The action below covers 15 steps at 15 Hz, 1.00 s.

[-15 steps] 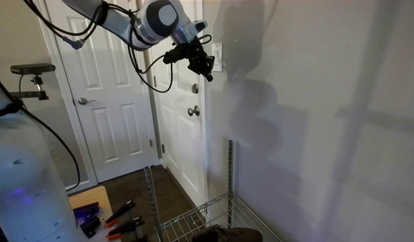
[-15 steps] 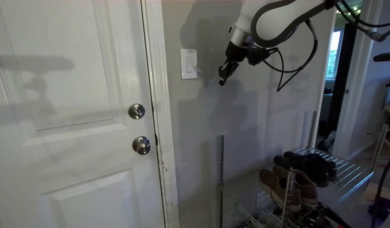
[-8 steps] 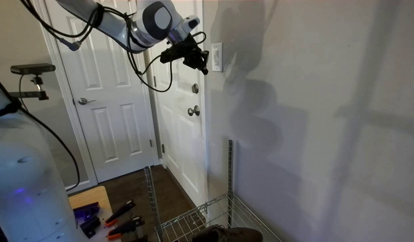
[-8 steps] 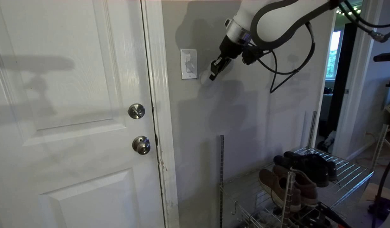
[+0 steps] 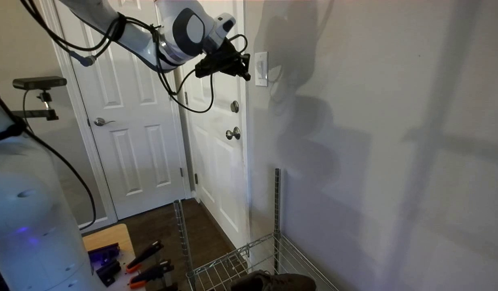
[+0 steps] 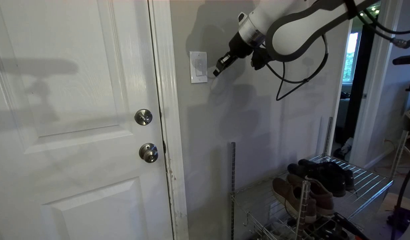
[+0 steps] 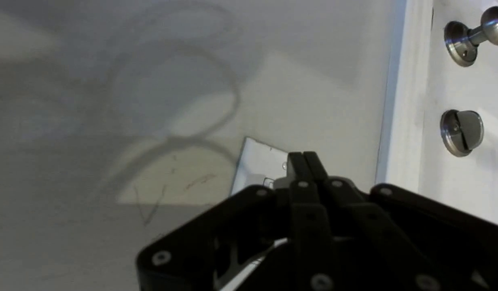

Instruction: Switch on the light

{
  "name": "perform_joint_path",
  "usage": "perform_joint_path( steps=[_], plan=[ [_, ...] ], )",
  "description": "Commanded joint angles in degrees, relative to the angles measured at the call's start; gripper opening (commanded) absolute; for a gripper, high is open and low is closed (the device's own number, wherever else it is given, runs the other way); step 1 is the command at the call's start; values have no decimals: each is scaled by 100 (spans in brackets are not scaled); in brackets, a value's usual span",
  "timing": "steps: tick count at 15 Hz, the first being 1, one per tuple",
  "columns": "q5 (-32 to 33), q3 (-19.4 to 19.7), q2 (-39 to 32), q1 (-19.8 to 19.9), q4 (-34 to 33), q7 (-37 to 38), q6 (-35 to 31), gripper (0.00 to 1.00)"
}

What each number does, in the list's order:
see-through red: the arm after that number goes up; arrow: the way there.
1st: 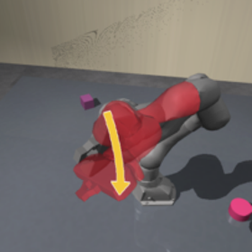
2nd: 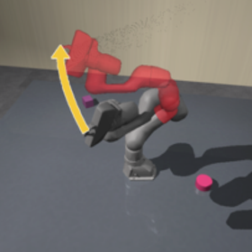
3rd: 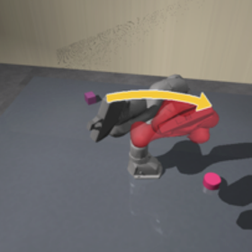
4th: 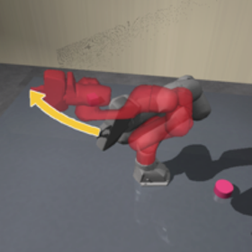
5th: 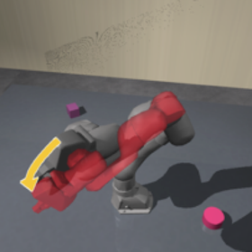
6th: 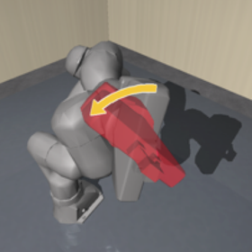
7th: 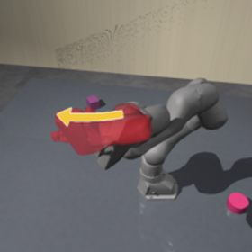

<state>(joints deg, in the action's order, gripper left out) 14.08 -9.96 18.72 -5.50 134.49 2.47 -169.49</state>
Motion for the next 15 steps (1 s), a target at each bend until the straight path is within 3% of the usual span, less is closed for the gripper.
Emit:
perform_joint_path(
  steps=[1,15],
  plan=[
    [350,-187,-35,265,17,114,-377,4],
    [1640,-1460,-513,1637,-794,775,-495,4]
  ],
)
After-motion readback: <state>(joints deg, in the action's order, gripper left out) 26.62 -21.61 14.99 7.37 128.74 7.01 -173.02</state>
